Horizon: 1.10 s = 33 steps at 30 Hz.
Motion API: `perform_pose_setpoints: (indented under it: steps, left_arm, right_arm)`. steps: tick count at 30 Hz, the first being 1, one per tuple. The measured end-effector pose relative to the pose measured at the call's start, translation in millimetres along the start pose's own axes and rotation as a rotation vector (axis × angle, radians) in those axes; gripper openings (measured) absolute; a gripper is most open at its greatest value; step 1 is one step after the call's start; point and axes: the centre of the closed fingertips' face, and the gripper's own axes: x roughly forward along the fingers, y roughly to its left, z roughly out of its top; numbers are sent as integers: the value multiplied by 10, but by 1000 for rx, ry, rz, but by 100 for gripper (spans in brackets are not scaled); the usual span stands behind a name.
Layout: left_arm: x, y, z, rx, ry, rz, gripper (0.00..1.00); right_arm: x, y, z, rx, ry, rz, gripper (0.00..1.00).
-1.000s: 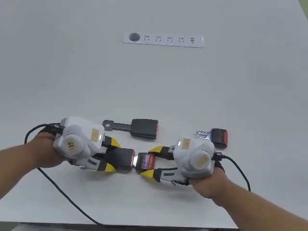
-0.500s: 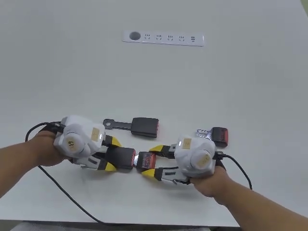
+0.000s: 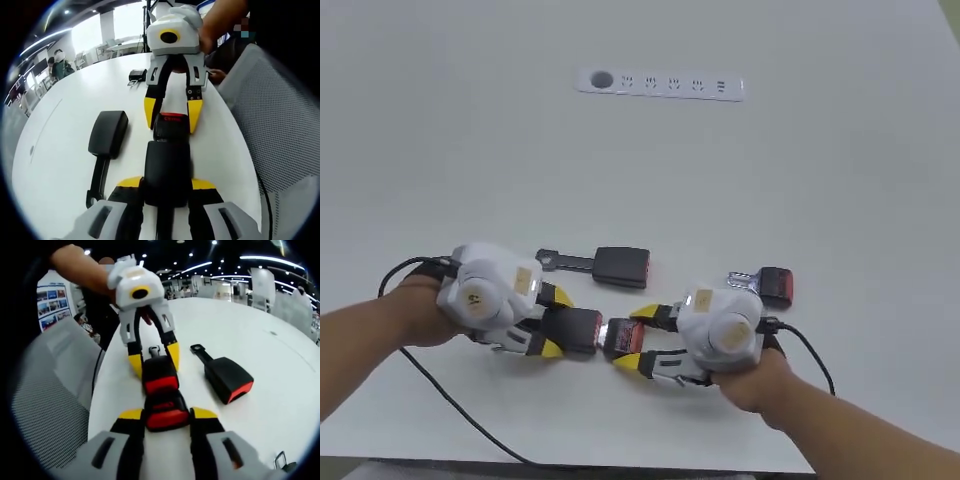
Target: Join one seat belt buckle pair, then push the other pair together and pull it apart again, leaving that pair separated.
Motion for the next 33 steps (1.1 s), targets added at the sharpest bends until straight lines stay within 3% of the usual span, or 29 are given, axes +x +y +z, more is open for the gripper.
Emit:
perform_pose_setpoints:
  steps: [3,5,6,7,8,9,10,12,14,15,19,25,30,33]
  left_arm:
    - [11,-3,0,-43,38,19,37]
    - [4,8,-32,-53,90,62,38]
    - [-8,-46,-33,-54,105,55,41]
    - [-15,-72,13,-53,81,55,45]
    - [-40,-115,114,-86,21,64,50]
    - [-67,-136,156,-112,-6,66,57]
    - [-114,-123,175,-139,-24,96,63]
    - [-186,-57,176,-131,-28,160,78]
    - [-248,-54,188,-168,-46,184,89]
    - [-278,-74,199,-191,-55,178,90]
    - [-350,-73,238,-185,-59,192,87]
    - [-379,23,368,-187,-79,209,91]
    - [-425,201,459,-147,-66,236,91]
    - [-459,319,555,-148,-91,239,90]
  right_arm:
    - [-21,10,20,8,-9,-6,37]
    - [-56,-18,53,13,-23,-55,50]
    - [-77,-8,84,11,-39,-61,58]
    - [-98,8,106,16,-52,-61,67]
    - [-139,22,117,19,-62,-64,69]
    - [-172,30,115,16,-65,-66,70]
    - [-222,36,113,1,-68,-74,70]
    - [-288,54,93,-5,-72,-78,70]
    - [-394,39,74,-26,-73,-100,71]
    - [-453,20,61,-26,-79,-106,73]
    - [-651,-71,43,-31,-88,-130,78]
    - [-1049,-355,-7,-5,-103,-199,83]
    - [-1278,-543,-107,-16,-77,-234,85]
    - [-1416,-654,-103,-18,-89,-254,84]
